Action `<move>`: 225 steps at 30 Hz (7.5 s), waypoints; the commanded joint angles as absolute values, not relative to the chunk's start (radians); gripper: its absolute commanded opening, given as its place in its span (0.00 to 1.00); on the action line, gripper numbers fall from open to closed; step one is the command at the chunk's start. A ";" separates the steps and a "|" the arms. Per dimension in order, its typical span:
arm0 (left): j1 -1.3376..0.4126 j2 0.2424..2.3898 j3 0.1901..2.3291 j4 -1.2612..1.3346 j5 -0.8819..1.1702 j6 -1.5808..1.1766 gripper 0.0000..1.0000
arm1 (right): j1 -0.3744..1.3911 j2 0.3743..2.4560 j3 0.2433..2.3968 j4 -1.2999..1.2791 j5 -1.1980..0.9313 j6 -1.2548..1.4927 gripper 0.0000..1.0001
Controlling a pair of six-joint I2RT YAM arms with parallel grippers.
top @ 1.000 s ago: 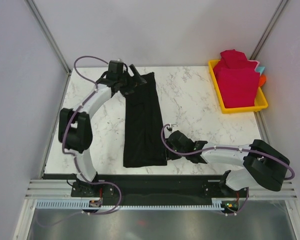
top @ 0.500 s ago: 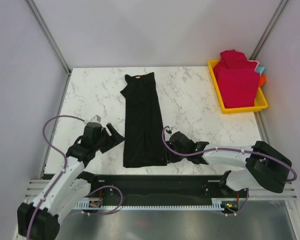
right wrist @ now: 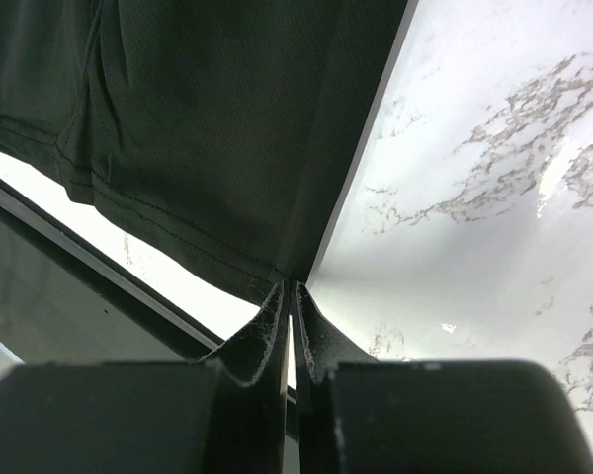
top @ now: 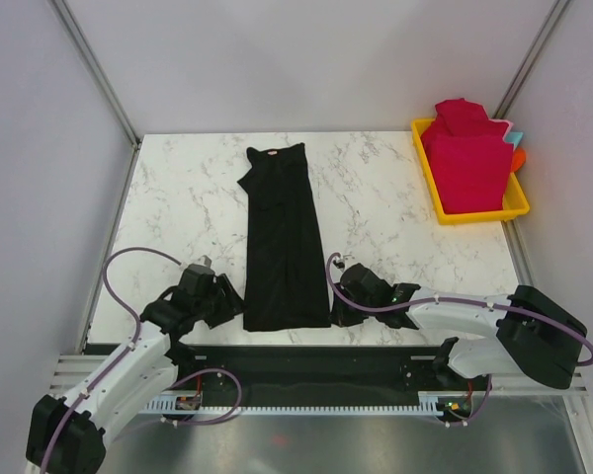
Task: Fold and stack the t-shirts
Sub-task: Fold the tshirt
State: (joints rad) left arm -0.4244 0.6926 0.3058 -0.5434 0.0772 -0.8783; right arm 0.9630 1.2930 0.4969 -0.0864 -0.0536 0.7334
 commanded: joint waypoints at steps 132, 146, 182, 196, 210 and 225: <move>-0.146 1.831 1.296 -0.296 0.244 -0.957 0.02 | 0.491 2.123 1.696 -0.334 -0.120 0.589 0.00; -0.104 1.898 1.321 -0.244 0.325 -0.900 1.00 | 0.466 2.085 1.645 -0.255 -0.006 0.551 0.68; -0.160 1.551 0.712 -0.046 0.322 -0.788 0.64 | 0.518 1.893 1.072 -0.038 -0.100 0.656 0.42; -0.172 1.618 0.707 -0.055 0.287 -0.779 0.47 | 0.541 1.881 1.046 -0.008 -0.176 0.681 0.00; -0.183 1.643 0.747 -0.044 0.302 -0.758 0.02 | 0.546 1.818 1.029 0.072 -0.238 0.683 0.00; -0.193 1.237 0.661 -0.158 0.382 -0.741 0.02 | 0.545 1.552 0.917 0.069 -0.271 0.687 0.00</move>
